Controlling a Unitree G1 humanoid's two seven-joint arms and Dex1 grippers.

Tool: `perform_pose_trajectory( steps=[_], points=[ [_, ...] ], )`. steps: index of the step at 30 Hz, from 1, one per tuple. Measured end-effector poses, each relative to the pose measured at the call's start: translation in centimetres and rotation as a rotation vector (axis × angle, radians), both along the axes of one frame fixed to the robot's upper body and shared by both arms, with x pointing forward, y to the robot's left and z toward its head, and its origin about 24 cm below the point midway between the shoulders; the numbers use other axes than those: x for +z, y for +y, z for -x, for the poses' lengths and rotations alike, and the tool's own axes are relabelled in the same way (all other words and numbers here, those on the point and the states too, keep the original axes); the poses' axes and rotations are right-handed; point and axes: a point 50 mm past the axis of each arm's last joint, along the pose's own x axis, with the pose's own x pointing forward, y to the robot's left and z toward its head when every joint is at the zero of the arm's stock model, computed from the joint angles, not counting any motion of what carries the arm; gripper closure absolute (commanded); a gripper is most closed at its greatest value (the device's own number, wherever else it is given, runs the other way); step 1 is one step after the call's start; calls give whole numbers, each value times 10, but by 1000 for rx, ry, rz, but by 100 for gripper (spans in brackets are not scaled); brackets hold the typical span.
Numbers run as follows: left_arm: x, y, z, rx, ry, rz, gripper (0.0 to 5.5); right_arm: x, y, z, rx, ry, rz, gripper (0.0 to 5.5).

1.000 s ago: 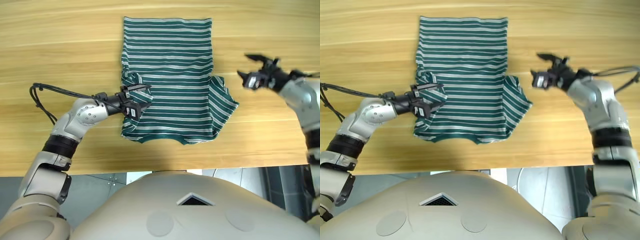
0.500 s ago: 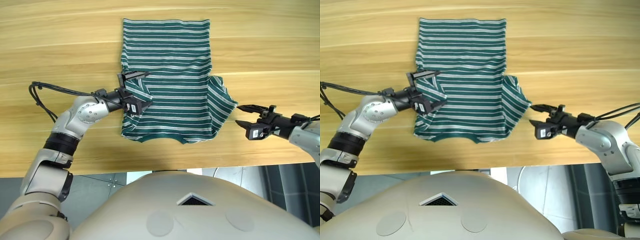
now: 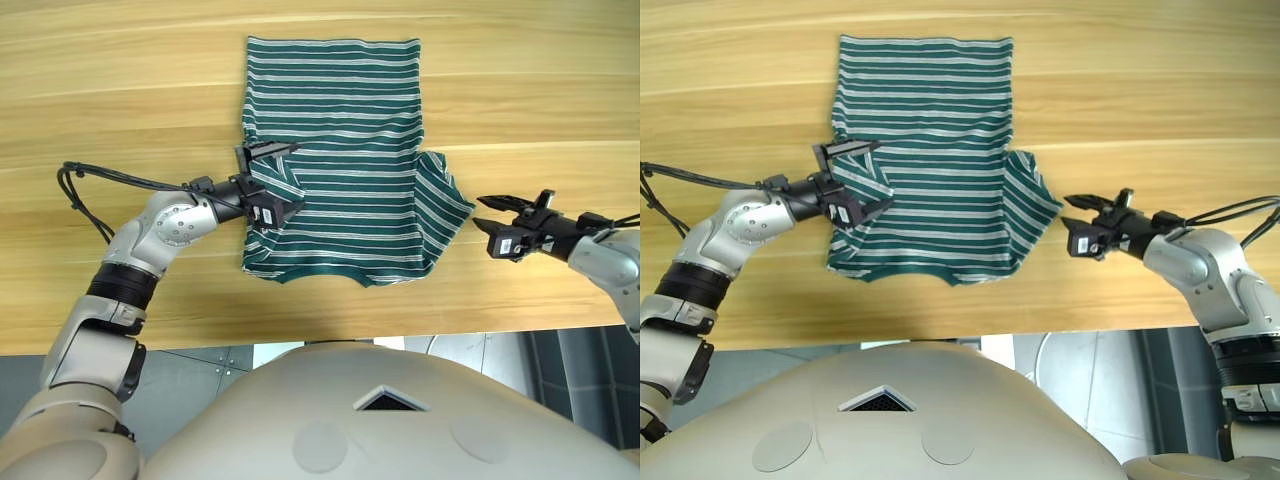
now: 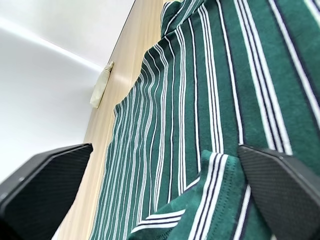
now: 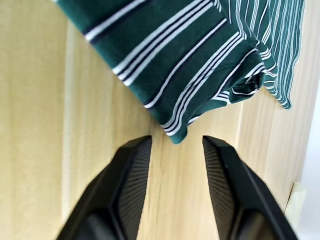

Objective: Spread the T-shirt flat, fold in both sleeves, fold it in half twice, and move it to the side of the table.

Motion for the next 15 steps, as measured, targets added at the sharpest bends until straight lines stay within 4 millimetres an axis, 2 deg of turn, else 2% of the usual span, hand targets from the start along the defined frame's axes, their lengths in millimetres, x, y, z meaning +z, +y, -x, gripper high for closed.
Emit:
perform_pose_trajectory(
  steps=[7, 15],
  points=[
    [0, 0, 0, 0, -3, 0, 10, -7, 10, -2, 19, 12, -24, 548],
    [0, -1, 0, 3, -6, 5, 10, -8, 13, -5, 28, 4, -28, 548]
  ],
)
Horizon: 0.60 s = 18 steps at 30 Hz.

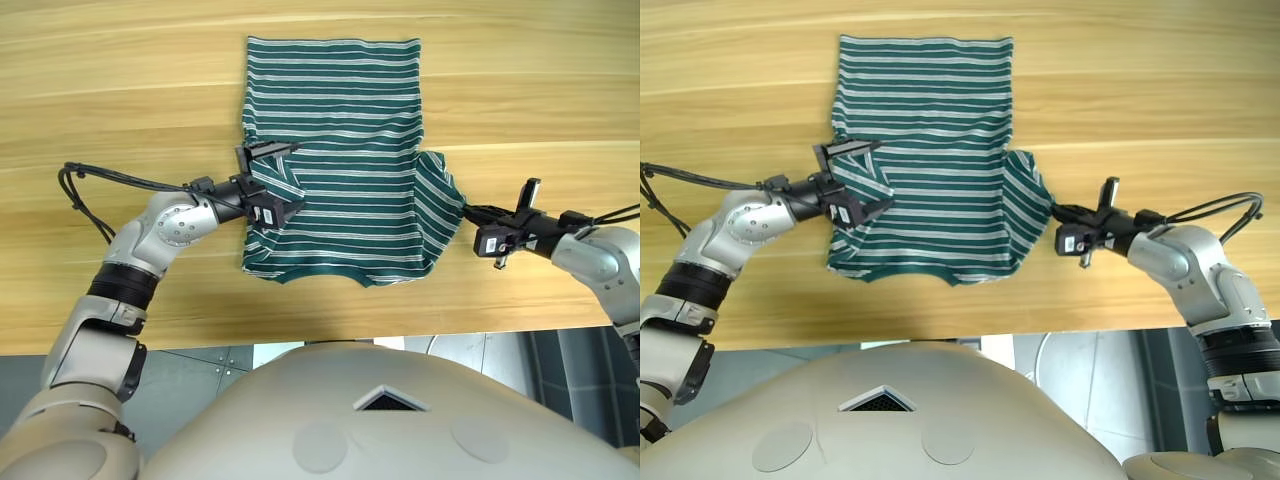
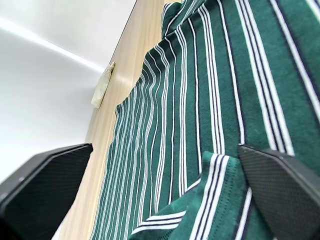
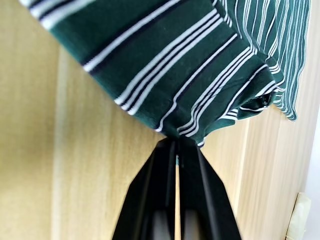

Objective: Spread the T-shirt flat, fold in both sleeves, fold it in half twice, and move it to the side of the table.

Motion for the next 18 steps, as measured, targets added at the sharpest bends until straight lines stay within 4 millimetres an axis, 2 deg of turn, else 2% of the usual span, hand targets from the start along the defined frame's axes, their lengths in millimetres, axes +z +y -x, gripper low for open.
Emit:
perform_pose_trajectory(
  steps=[3, 7, 11, 18],
  points=[
    [0, 0, 0, 2, -1, 3, 10, 1, -1, -1, -8, -10, -4, 548],
    [-1, -1, 0, 3, -5, 6, 10, 13, -1, -6, -17, -78, -33, 548],
    [-1, -1, 0, 6, -6, 10, 10, 27, 6, -8, 10, -129, -93, 548],
    [-1, -1, 0, 8, -6, 13, 10, 31, 21, -3, 102, -120, -131, 548]
  ],
)
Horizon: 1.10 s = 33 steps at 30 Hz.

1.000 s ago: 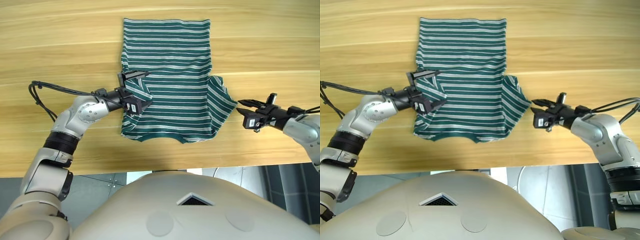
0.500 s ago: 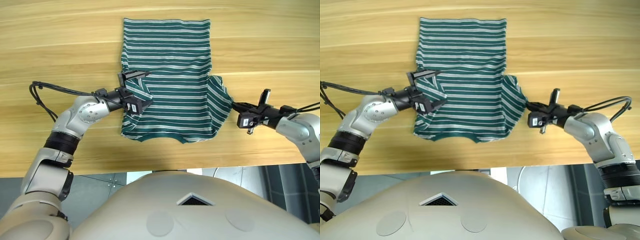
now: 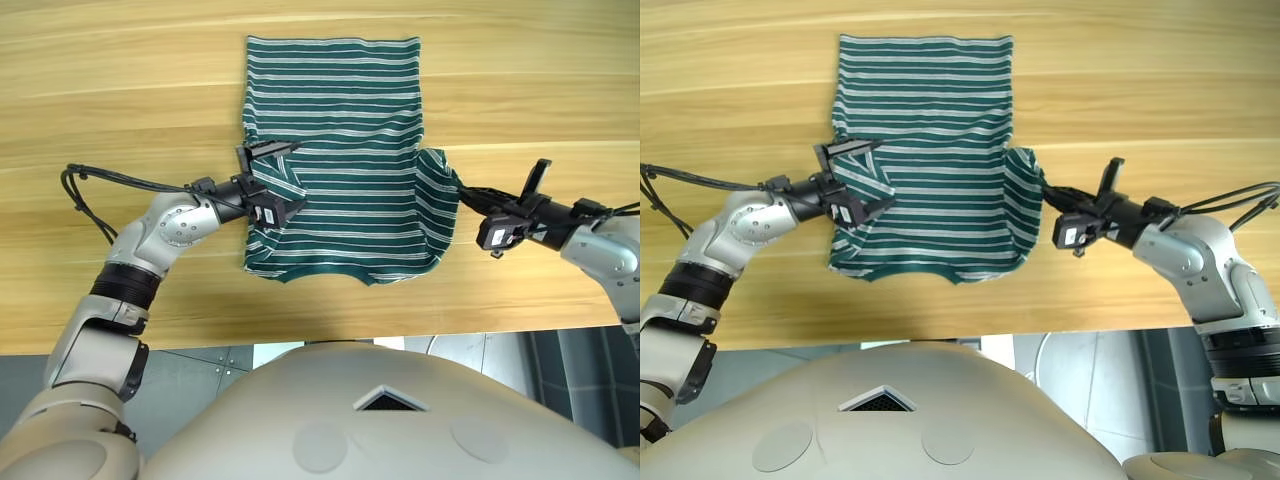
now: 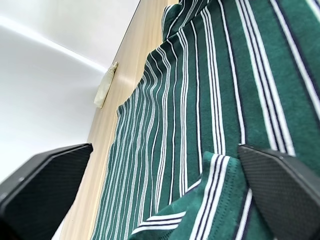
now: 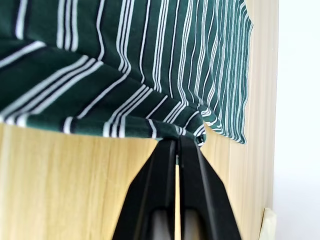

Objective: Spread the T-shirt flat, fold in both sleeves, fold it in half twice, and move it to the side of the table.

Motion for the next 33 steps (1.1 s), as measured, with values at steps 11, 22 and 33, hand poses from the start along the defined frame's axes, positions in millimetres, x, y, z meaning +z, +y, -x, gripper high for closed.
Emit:
perform_pose_trajectory(
  steps=[11, 22, 33],
  points=[
    [0, -1, 0, 0, 0, 3, 10, -12, 57, -10, 147, 12, -79, 548],
    [0, -2, 0, -1, 1, 7, 10, -24, 82, -22, 129, -31, -51, 548],
    [0, -3, 0, -5, 2, 8, 10, -31, 98, -23, 156, -7, -78, 548]
  ],
)
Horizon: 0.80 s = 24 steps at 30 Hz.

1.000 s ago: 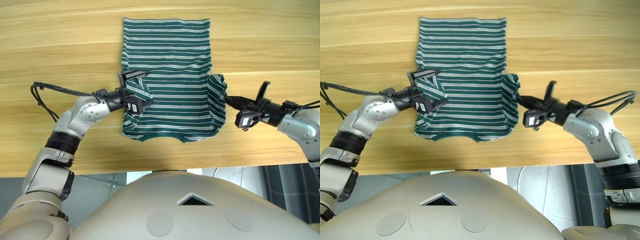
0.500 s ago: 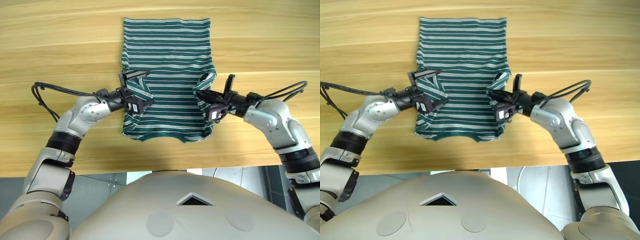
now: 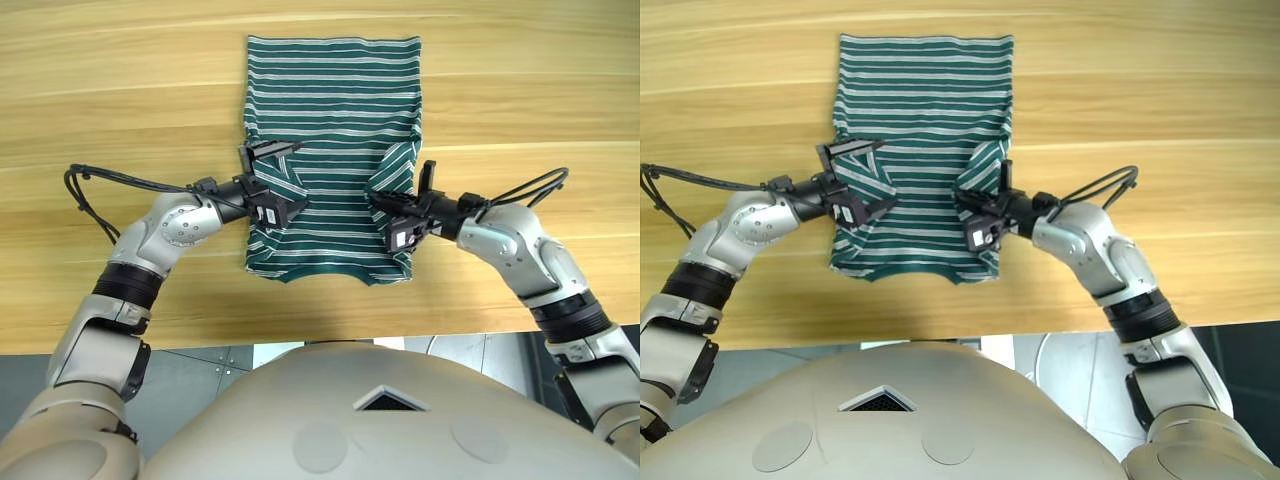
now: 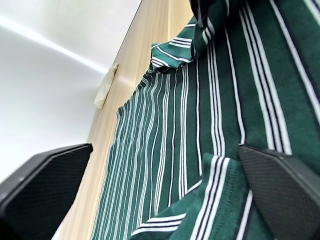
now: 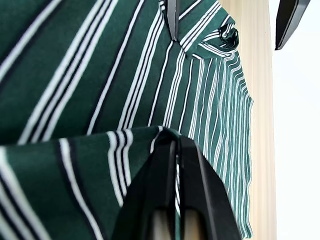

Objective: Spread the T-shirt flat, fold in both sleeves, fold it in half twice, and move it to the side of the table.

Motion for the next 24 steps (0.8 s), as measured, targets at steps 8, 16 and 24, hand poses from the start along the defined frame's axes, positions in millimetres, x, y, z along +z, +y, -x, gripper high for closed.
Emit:
perform_pose_trajectory(
  steps=[8, 16, 24],
  points=[
    [0, -1, 0, -5, 4, -3, 10, -3, 4, -7, -29, 16, -12, 483],
    [0, -2, 2, -12, 36, 25, 10, -1, 10, -8, -33, 62, -81, 342],
    [53, 26, 1, 72, -20, 284, 10, 43, 1, -19, -86, 17, -347, 199]
  ],
)
